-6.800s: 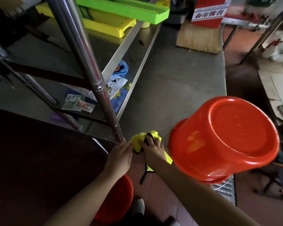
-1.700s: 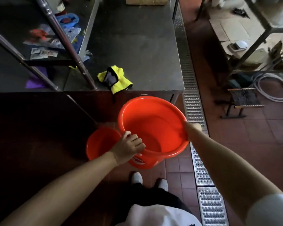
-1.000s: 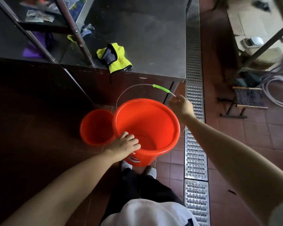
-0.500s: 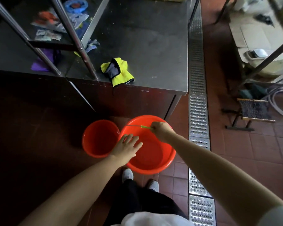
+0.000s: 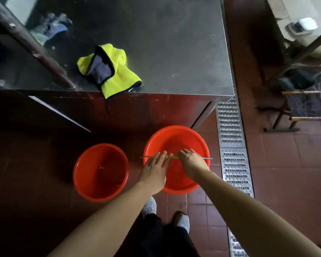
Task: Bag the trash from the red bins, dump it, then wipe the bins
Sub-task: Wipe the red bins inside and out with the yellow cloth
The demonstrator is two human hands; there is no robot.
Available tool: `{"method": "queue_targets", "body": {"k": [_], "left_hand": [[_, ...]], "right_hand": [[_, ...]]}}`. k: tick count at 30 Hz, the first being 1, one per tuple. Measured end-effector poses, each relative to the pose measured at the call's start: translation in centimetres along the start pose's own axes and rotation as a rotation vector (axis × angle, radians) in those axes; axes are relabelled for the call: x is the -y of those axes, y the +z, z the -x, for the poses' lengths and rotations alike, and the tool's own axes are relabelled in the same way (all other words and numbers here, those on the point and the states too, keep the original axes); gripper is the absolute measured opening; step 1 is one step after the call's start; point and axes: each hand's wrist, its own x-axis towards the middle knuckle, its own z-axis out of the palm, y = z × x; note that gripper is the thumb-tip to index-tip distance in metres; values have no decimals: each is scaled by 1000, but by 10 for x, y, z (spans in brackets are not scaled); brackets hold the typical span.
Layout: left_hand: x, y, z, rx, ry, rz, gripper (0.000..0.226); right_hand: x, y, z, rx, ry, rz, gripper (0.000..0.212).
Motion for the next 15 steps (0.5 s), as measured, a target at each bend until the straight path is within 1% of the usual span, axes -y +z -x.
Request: {"method": "queue_targets", "body": {"k": [3,7,12,15], "left_hand": [[16,35,-40,4,11,21,84],[35,77,-76,-33,48,20,89],[47,111,-102,-43,82,36,92],[44,120,-111,-19,73,114,90]], "right_hand": [[-19,30,-39,-5,47,13,41],[-41,71,-75,-42,67,-30,40],[-60,108,-96,-81,92,-66,39],[-66,116,-99,-113,111,-86,38]]}}
